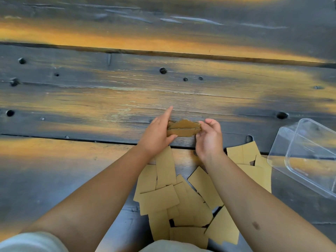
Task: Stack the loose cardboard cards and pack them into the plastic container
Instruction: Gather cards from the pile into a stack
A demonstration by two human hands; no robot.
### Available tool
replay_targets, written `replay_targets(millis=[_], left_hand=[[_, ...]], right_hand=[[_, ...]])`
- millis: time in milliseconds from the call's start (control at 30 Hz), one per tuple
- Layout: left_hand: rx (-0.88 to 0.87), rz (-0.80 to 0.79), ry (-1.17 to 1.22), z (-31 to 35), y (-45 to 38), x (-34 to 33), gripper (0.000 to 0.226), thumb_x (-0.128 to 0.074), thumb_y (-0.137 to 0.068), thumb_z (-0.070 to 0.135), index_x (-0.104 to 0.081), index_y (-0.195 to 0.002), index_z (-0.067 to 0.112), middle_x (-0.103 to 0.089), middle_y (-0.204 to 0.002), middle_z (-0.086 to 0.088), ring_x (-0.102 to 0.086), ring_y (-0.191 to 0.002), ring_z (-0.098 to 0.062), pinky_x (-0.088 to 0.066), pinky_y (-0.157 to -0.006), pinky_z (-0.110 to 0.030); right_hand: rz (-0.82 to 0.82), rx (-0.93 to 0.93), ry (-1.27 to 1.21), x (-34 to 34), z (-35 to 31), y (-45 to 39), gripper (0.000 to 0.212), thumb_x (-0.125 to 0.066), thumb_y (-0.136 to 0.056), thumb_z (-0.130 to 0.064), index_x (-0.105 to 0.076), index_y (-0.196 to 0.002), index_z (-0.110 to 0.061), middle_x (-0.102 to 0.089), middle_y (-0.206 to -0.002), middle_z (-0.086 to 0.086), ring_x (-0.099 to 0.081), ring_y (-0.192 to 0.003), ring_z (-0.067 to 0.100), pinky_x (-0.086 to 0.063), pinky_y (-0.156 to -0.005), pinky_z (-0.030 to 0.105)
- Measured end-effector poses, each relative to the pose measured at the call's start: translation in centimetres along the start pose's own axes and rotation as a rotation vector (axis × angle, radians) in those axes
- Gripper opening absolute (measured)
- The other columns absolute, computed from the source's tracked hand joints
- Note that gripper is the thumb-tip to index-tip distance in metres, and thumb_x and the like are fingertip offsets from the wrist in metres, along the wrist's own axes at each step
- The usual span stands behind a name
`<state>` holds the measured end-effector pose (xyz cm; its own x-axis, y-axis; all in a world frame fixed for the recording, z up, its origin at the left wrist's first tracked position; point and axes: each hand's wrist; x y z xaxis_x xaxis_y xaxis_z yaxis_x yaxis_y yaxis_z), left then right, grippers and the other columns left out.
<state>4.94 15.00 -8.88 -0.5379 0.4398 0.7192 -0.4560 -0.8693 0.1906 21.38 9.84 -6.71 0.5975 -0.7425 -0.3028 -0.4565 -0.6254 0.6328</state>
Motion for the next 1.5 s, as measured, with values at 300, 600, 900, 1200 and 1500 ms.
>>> replay_targets(millis=[300, 600, 900, 1200, 1500], left_hand=[[-0.131, 0.005, -0.223, -0.4, -0.3, 0.5, 0.066, -0.067, -0.085, 0.037, -0.032, -0.141, 0.035, -0.046, -0.127, -0.001, -0.044, -0.116, -0.021, -0.05, -0.087, -0.043], [-0.14, 0.021, -0.188, 0.2, 0.0, 0.4, 0.053, -0.071, -0.082, 0.029, -0.044, -0.127, 0.027, -0.044, -0.127, -0.003, -0.043, -0.116, -0.025, -0.047, -0.091, -0.047], [-0.129, 0.029, -0.015, -0.1, -0.1, 0.1, 0.053, -0.074, -0.079, 0.023, -0.047, -0.125, 0.026, -0.041, -0.124, 0.001, -0.043, -0.115, -0.018, -0.044, -0.096, -0.039], [-0.048, -0.003, 0.208, 0.0, 0.1, -0.8, 0.051, -0.071, -0.082, 0.012, -0.047, -0.124, 0.028, -0.016, -0.147, 0.006, -0.021, -0.137, -0.01, -0.028, -0.103, -0.018], [0.166, 0.121, 0.457, 1.4, 1.4, -1.5, 0.092, -0.077, -0.077, 0.012, -0.022, -0.142, 0.048, -0.034, -0.138, 0.01, -0.034, -0.126, 0.005, -0.031, -0.097, -0.01]], right_hand=[[-0.106, 0.137, 0.557, -1.1, -0.7, 0.8, 0.028, -0.049, -0.086, -0.027, -0.069, -0.106, -0.031, -0.067, -0.113, -0.009, -0.059, -0.11, 0.01, -0.044, -0.089, 0.023], [0.155, 0.348, 0.87, -3.5, -0.1, 0.9, 0.026, -0.061, -0.08, -0.043, -0.052, -0.091, -0.021, -0.05, -0.102, -0.003, -0.051, -0.089, 0.015, -0.042, -0.079, 0.035], [0.129, 0.213, 0.726, 0.2, -0.1, -0.2, 0.04, -0.047, -0.097, -0.03, -0.041, -0.136, -0.024, -0.054, -0.122, -0.004, -0.05, -0.114, 0.016, -0.038, -0.094, 0.03], [-0.088, 0.246, 0.875, -0.1, 1.6, 1.3, 0.045, -0.045, -0.091, -0.057, -0.039, -0.134, -0.046, -0.054, -0.11, -0.024, -0.053, -0.101, 0.001, -0.039, -0.079, 0.019], [0.093, 0.251, 0.63, -1.2, 2.6, 1.1, 0.018, -0.046, -0.098, -0.027, -0.059, -0.106, -0.036, -0.069, -0.101, -0.014, -0.061, -0.098, 0.002, -0.046, -0.087, 0.024]])
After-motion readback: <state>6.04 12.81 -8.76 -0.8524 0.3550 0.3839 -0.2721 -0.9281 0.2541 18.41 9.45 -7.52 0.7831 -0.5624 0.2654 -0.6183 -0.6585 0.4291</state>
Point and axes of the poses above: each hand's wrist, its own y-axis away from the middle knuckle, its own x-axis out of the back of the hand, z = x × y
